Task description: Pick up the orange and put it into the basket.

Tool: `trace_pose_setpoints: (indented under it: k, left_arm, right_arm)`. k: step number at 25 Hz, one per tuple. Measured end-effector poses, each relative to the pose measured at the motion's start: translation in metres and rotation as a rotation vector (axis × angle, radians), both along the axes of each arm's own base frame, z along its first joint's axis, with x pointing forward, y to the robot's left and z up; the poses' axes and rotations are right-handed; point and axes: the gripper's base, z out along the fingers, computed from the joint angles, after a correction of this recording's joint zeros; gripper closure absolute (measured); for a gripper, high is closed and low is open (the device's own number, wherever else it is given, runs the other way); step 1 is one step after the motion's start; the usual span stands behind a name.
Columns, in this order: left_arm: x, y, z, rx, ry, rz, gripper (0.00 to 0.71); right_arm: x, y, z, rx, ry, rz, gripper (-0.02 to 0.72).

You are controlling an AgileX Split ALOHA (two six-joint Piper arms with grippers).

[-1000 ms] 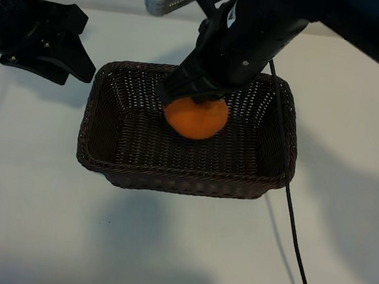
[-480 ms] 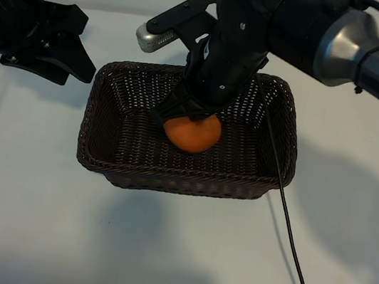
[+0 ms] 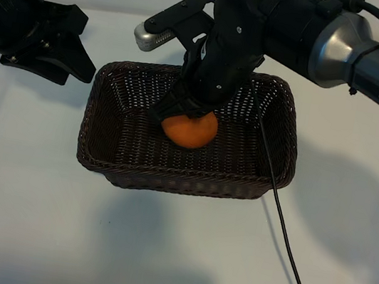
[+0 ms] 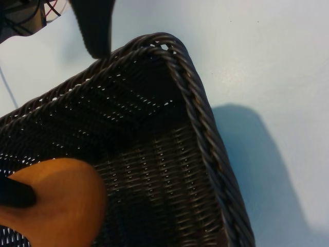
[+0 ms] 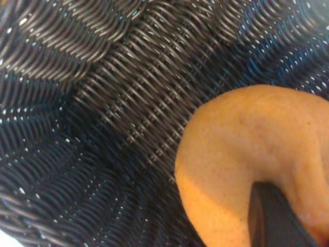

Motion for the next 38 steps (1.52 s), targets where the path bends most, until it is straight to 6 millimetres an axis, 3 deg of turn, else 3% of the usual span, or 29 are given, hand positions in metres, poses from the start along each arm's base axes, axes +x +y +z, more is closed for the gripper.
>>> trace_pose_setpoints:
  k: [5, 14, 17, 22, 25, 33, 38]
  left_arm:
    - [0.000, 0.000, 0.000, 0.000, -0.003, -0.005, 0.250]
    - [0.000, 0.000, 0.000, 0.001, -0.008, -0.014, 0.250]
    - [0.000, 0.000, 0.000, 0.001, -0.008, -0.014, 0.250]
    - [0.000, 0.000, 0.000, 0.001, -0.008, -0.014, 0.250]
    - [0.000, 0.000, 0.000, 0.001, -0.008, -0.014, 0.250]
    - [0.000, 0.000, 0.000, 0.001, -0.008, -0.014, 0.250]
    - [0.000, 0.000, 0.000, 0.001, -0.008, -0.014, 0.250]
  right_arm:
    - [0.001, 0.000, -0.016, -0.037, 0.052, 0.002, 0.609]
    - [0.001, 0.000, -0.017, -0.039, 0.056, 0.002, 0.588]
    - [0.001, 0.000, -0.017, -0.039, 0.056, 0.002, 0.481]
    - [0.001, 0.000, -0.017, -0.039, 0.056, 0.002, 0.221]
    - [0.001, 0.000, -0.017, -0.038, 0.057, -0.002, 0.133]
    - [-0.001, -0.001, -0.015, -0.049, 0.074, -0.007, 0.146]
    - [-0.006, -0.007, 0.013, -0.069, 0.048, -0.009, 0.151]
